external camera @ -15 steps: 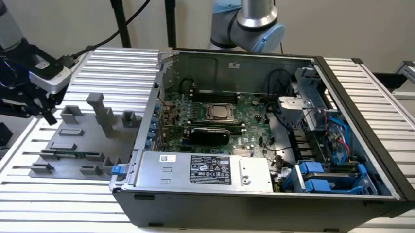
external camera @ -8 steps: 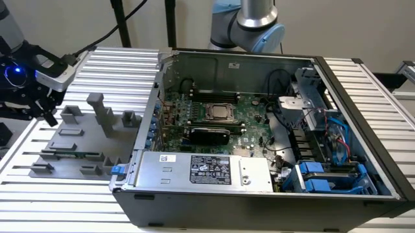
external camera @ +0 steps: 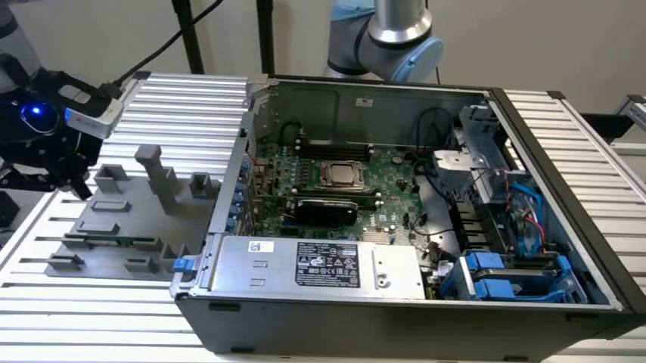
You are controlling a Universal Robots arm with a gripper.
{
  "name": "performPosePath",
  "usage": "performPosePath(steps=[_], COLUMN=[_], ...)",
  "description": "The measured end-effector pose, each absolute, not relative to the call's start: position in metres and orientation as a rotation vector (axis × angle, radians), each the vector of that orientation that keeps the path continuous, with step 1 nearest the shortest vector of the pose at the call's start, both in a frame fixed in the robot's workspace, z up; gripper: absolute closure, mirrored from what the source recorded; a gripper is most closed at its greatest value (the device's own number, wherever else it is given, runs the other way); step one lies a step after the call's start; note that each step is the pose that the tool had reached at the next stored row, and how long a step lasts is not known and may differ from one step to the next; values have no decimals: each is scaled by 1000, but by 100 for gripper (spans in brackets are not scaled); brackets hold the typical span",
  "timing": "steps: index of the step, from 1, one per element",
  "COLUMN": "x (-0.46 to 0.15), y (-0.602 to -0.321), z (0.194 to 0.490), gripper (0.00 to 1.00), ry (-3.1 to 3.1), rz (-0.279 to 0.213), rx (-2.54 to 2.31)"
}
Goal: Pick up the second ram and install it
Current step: 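Pick up the second ram and move it above second insertion slot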
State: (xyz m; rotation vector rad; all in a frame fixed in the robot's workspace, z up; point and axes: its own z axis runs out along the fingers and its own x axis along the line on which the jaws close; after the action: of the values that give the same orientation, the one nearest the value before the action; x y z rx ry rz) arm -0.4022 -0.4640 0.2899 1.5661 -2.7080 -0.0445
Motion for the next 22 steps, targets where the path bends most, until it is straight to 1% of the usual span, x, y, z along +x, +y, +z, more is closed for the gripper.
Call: performPosePath(steps=[22], x=[-401], y=[-464], z=[269], gripper=[100], ry=[-2388], rz=[-6], rx=[2009])
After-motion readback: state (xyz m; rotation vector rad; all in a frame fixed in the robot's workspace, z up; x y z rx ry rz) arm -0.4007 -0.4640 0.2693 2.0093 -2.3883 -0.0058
